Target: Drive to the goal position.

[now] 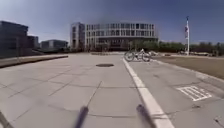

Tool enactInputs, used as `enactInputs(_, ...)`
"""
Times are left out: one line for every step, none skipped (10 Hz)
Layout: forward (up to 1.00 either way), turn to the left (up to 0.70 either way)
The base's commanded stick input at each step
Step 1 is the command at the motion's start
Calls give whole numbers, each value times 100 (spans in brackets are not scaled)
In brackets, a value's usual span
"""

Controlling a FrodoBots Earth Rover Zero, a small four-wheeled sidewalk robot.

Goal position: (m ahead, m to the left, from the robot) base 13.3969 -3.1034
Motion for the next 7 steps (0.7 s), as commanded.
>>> enactInputs(66,0)
enactInputs(59,0)
enactInputs(26,0)
enactInputs(2,0)
enactInputs(0,0)
enactInputs(0,0)
enactInputs(0,0)
